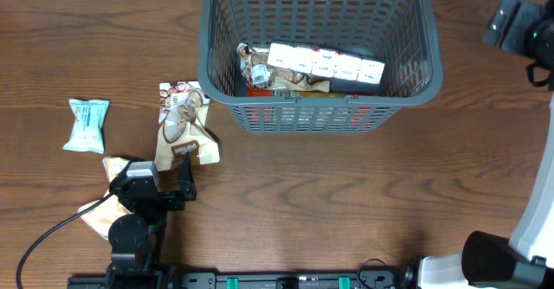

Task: Pack container
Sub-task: 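Release the tissue pack and retract the right gripper to the side, then reach the left gripper forward and grasp the left dried-mushroom pouch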

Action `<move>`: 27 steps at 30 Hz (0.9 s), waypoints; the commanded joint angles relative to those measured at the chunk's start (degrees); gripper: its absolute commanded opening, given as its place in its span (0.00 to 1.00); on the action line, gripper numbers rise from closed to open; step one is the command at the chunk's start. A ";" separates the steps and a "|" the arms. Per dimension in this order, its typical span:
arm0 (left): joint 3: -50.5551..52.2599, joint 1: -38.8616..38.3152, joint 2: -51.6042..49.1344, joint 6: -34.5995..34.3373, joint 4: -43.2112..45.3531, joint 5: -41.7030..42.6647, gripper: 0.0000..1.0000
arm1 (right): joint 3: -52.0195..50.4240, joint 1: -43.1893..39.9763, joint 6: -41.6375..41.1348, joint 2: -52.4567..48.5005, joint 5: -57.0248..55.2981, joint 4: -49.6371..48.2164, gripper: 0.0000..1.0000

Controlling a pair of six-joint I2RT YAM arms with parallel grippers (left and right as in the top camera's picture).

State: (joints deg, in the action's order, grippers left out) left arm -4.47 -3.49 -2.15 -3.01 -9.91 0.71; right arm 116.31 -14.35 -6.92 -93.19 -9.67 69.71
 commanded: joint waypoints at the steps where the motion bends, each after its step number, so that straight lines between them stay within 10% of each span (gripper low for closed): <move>1: -2.95 -0.07 -0.68 -0.74 -4.94 -1.90 0.99 | -6.82 -2.12 -3.78 -0.39 -0.52 -1.73 0.99; 17: -49.90 -0.09 -42.62 -4.61 -38.69 -4.33 0.99 | -52.41 -3.82 -7.67 -0.39 11.56 -25.68 0.99; 27: -77.37 0.33 -70.12 -1.51 -56.94 3.15 0.99 | -60.41 -3.48 -7.15 -0.39 13.60 -32.20 0.99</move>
State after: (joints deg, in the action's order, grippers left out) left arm -75.77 -3.49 -66.67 -4.49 -64.47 1.37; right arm 55.96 -18.04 -13.50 -93.41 2.85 37.82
